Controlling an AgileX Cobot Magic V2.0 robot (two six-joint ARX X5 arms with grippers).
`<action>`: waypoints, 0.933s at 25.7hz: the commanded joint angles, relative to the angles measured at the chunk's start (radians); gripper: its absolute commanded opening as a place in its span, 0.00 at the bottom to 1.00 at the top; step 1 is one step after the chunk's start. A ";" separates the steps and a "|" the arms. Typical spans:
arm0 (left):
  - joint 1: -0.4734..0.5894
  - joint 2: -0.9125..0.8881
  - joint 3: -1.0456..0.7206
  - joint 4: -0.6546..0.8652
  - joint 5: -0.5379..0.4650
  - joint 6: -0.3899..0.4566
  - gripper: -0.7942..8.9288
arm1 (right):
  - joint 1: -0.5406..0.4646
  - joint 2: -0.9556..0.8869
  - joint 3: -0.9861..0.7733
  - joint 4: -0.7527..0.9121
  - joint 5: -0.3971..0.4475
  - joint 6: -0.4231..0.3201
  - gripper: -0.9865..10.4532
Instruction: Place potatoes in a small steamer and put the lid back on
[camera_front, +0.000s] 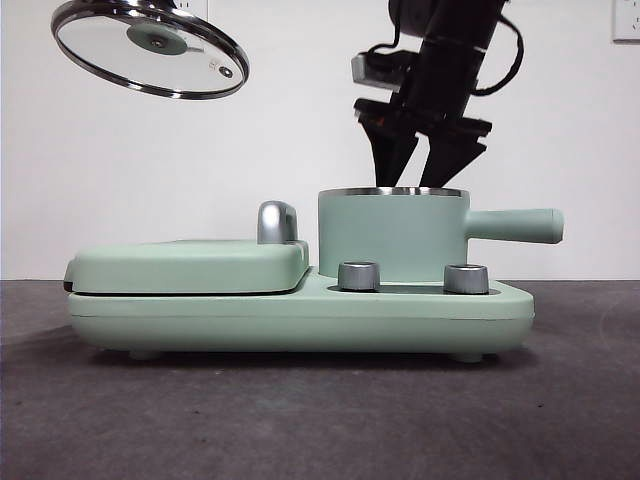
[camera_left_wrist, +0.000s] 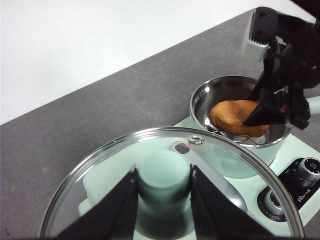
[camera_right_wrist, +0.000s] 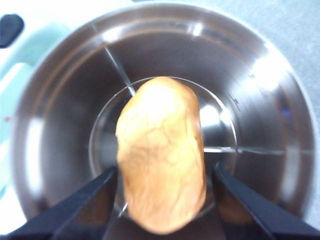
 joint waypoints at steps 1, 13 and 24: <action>-0.003 -0.008 0.015 0.016 0.004 -0.002 0.09 | 0.003 -0.063 0.029 0.001 -0.021 0.025 0.35; -0.101 0.013 0.015 0.105 0.004 -0.002 0.09 | 0.000 -0.682 -0.501 0.228 -0.050 0.084 0.35; -0.203 0.158 0.015 0.320 0.003 -0.109 0.09 | 0.001 -1.024 -0.791 0.246 -0.027 0.213 0.35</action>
